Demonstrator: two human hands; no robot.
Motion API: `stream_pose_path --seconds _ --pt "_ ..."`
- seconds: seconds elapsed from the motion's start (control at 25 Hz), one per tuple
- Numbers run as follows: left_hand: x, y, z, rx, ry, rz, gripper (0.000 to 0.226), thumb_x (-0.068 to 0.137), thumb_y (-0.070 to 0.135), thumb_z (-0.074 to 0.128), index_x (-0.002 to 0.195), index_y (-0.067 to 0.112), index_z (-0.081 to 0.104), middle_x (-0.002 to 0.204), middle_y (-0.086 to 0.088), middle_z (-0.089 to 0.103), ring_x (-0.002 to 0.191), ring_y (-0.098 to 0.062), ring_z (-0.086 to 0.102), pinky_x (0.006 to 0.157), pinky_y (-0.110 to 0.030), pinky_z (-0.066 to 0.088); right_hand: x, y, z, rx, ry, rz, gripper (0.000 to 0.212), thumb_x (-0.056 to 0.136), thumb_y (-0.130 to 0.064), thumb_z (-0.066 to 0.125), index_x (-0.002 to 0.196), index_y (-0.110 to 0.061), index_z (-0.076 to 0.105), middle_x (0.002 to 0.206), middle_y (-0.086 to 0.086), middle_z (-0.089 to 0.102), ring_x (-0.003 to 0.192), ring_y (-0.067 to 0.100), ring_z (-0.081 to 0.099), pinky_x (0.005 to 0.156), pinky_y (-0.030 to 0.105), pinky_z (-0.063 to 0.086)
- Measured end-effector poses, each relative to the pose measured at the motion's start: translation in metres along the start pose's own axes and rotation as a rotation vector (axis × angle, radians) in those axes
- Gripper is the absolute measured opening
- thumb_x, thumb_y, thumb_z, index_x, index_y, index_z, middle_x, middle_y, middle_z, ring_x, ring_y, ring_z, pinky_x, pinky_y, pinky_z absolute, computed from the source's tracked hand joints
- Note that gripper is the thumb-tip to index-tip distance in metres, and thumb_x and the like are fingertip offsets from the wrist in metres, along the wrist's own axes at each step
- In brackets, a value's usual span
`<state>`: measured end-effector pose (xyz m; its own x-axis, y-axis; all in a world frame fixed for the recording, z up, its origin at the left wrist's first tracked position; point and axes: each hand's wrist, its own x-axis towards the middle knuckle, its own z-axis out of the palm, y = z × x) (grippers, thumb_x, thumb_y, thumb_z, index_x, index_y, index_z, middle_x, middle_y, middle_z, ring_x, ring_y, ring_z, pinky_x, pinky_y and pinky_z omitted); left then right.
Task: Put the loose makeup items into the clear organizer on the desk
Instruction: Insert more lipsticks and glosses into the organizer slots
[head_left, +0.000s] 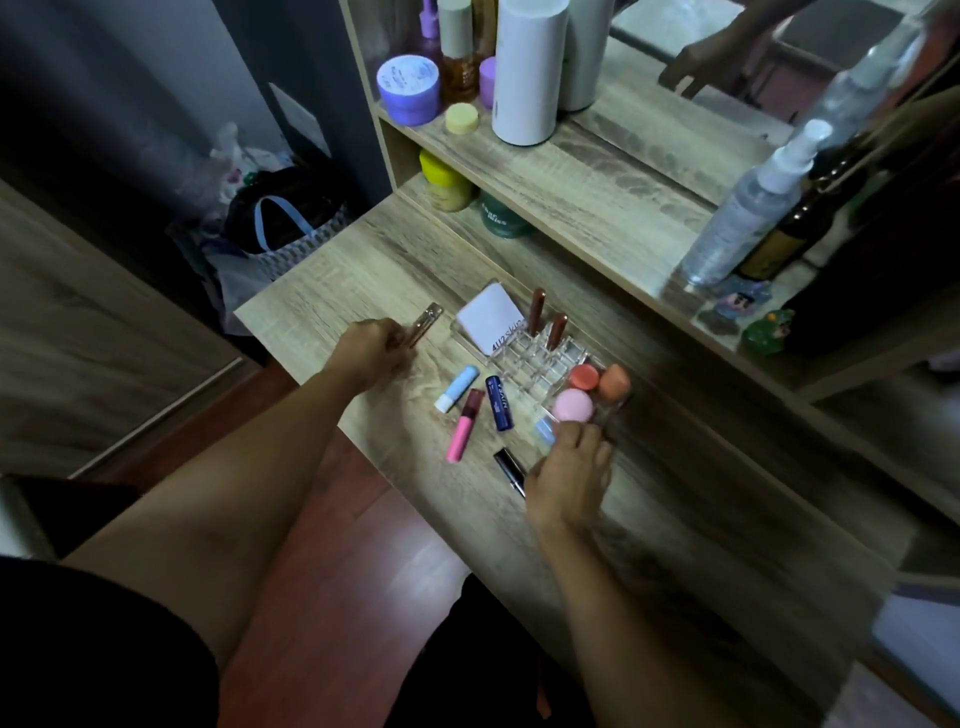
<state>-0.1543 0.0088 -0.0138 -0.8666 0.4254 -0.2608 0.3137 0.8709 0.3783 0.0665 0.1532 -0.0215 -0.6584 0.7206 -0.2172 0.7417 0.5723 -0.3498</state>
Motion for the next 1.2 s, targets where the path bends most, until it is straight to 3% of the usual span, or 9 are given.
stream_pose_path --seconds 0.28,0.52,0.64,0.76,0.88,0.96,1.04,1.12,1.2 --pt "0.007 0.008 0.014 0.079 0.057 -0.028 0.03 0.083 0.018 0.063 0.098 -0.008 0.061 0.102 -0.034 0.063 0.098 -0.044 0.059 0.081 -0.044 0.046 0.0 0.005 0.008 -0.017 -0.021 -0.144 0.046 0.085 0.006 0.05 0.127 -0.011 0.046 0.141 0.016 0.04 0.122 0.034 0.042 0.098 0.041 0.046" --pt "0.0 0.011 0.008 0.01 0.084 -0.016 0.025 0.082 0.017 0.062 0.1 -0.001 0.064 0.1 -0.026 0.068 0.095 -0.039 0.062 0.081 -0.039 0.047 -0.006 0.009 0.007 0.142 -0.026 -0.202 0.073 0.073 0.005 0.069 0.137 -0.013 0.037 0.141 0.013 0.044 0.124 0.028 0.041 0.105 0.037 0.04" --pt "-0.009 0.022 -0.008 -0.39 0.11 -0.043 0.011 0.075 0.013 0.068 0.084 0.014 0.062 0.08 -0.006 0.065 0.076 -0.023 0.061 0.072 -0.029 0.045 -0.001 0.003 -0.003 0.416 0.08 -0.192 0.06 0.085 0.0 0.06 0.14 -0.013 0.04 0.141 0.014 0.047 0.121 0.02 0.044 0.096 0.032 0.047" --pt "-0.015 0.045 -0.021 -0.705 0.01 0.047 0.026 0.07 0.005 0.069 0.082 0.024 0.056 0.075 0.002 0.058 0.07 -0.014 0.057 0.07 -0.029 0.049 0.011 -0.011 -0.018 0.646 0.173 -0.127 0.051 0.09 -0.01 0.058 0.138 -0.014 0.043 0.137 0.011 0.051 0.121 0.018 0.051 0.094 0.031 0.053" --pt "-0.011 0.069 -0.024 -0.789 -0.095 0.134 0.036 0.073 0.004 0.069 0.1 0.024 0.055 0.092 -0.005 0.066 0.08 -0.011 0.064 0.074 -0.027 0.055 0.029 -0.023 -0.033 0.747 0.345 -0.152 0.048 0.086 -0.008 0.064 0.131 -0.013 0.05 0.125 0.009 0.059 0.109 0.005 0.052 0.086 0.004 0.048" --pt "-0.005 0.081 -0.022 -0.822 -0.164 0.156 0.028 0.079 0.009 0.068 0.096 0.027 0.055 0.095 -0.005 0.065 0.09 -0.019 0.065 0.078 -0.031 0.056 0.041 -0.027 -0.039 0.811 0.378 -0.114 0.041 0.087 -0.01 0.063 0.126 -0.012 0.054 0.12 0.009 0.064 0.107 0.011 0.059 0.089 0.014 0.052" --pt "0.002 0.089 -0.018 -0.82 -0.2 0.175 0.019 0.084 0.016 0.065 0.095 0.029 0.056 0.097 -0.007 0.066 0.095 -0.024 0.066 0.079 -0.032 0.057 0.047 -0.028 -0.04 0.843 0.37 -0.061 0.034 0.088 -0.011 0.062 0.122 -0.011 0.055 0.114 0.01 0.066 0.103 0.018 0.065 0.083 0.025 0.057" --pt "0.008 0.095 -0.013 -0.74 -0.19 0.217 0.015 0.085 0.022 0.064 0.1 0.023 0.06 0.098 -0.012 0.067 0.096 -0.027 0.066 0.082 -0.038 0.057 0.051 -0.027 -0.037 0.804 0.37 -0.047 0.029 0.088 -0.009 0.061 0.117 -0.011 0.055 0.111 0.01 0.067 0.099 0.018 0.066 0.076 0.014 0.052" --pt "0.013 0.099 -0.009 -0.638 -0.179 0.282 0.018 0.085 0.022 0.064 0.101 0.017 0.062 0.1 -0.011 0.068 0.096 -0.026 0.066 0.086 -0.041 0.055 0.053 -0.026 -0.032 0.75 0.346 -0.056 0.028 0.088 -0.009 0.061 0.115 -0.013 0.055 0.111 0.01 0.066 0.1 0.017 0.066 0.076 0.013 0.049"
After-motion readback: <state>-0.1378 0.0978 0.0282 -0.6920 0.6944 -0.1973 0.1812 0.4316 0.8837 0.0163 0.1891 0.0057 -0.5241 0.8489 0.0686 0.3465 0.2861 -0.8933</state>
